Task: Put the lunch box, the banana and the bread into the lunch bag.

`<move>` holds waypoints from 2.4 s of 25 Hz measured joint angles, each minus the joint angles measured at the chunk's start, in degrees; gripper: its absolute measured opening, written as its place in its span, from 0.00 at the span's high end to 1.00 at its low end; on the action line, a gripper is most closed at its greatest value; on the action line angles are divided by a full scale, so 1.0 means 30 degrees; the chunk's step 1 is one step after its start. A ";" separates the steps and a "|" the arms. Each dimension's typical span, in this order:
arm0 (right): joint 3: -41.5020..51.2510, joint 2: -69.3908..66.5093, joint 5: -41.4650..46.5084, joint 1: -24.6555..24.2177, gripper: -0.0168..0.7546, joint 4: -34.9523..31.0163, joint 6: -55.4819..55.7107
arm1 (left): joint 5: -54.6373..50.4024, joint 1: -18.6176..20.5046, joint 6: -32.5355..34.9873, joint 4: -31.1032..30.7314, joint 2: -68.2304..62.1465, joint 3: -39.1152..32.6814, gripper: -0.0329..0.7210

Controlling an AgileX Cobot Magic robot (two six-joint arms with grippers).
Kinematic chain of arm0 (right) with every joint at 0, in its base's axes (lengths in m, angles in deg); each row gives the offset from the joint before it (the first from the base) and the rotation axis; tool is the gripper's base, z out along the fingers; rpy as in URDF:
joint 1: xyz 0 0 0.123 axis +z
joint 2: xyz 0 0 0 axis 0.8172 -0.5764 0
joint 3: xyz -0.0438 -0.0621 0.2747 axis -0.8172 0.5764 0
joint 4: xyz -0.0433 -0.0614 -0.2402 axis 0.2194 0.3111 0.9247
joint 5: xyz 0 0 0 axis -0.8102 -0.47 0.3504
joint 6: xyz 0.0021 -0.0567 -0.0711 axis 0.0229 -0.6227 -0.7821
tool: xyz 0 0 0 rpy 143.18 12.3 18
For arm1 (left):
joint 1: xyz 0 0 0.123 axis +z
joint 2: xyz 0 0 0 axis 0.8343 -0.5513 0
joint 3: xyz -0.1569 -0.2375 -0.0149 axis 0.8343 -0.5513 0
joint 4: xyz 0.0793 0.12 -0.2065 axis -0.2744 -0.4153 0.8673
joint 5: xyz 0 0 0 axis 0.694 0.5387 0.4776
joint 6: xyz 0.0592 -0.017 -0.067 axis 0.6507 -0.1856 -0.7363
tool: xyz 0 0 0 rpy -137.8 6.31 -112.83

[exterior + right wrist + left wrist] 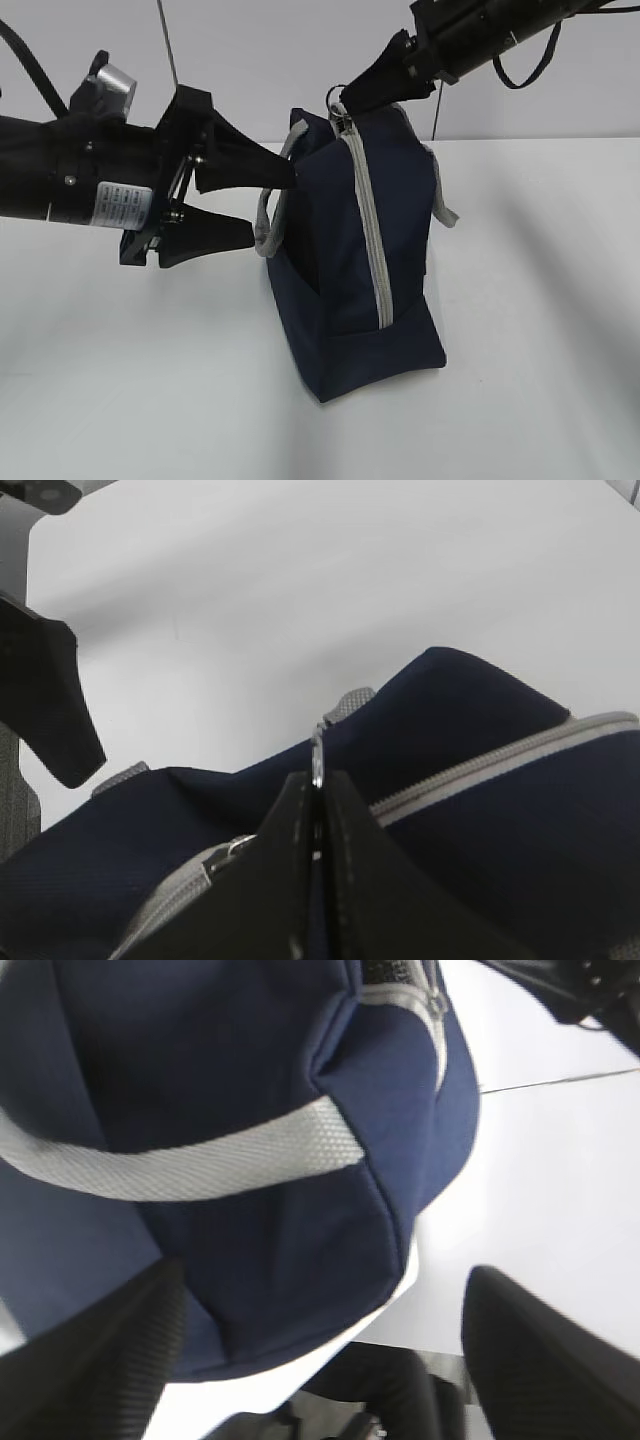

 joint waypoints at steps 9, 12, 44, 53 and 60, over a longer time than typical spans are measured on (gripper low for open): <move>0.0000 0.0000 0.0000 0.0000 1.00 0.0683 0.0326 | -0.0395 0.0000 -0.0639 0.2951 -0.0599 0.0000 0.32; 0.0000 0.0000 0.0000 0.0000 1.00 0.0715 0.0372 | -0.0715 -0.0018 -0.0654 0.3482 -0.1266 0.0000 0.32; 0.0000 0.0000 0.0094 0.0000 1.00 0.0715 0.0868 | 0.2105 -0.2911 -0.2812 0.1071 -0.2389 0.2316 0.82; 0.0000 0.0000 0.0208 0.0000 1.00 0.0132 0.1179 | 0.1776 -0.2911 -0.2198 0.0260 -0.2409 0.2316 0.95; 0.0000 0.0000 -0.0596 0.0000 1.00 -0.0078 0.1225 | 0.0940 -0.2891 -0.2178 -0.0973 -0.2409 0.2322 0.95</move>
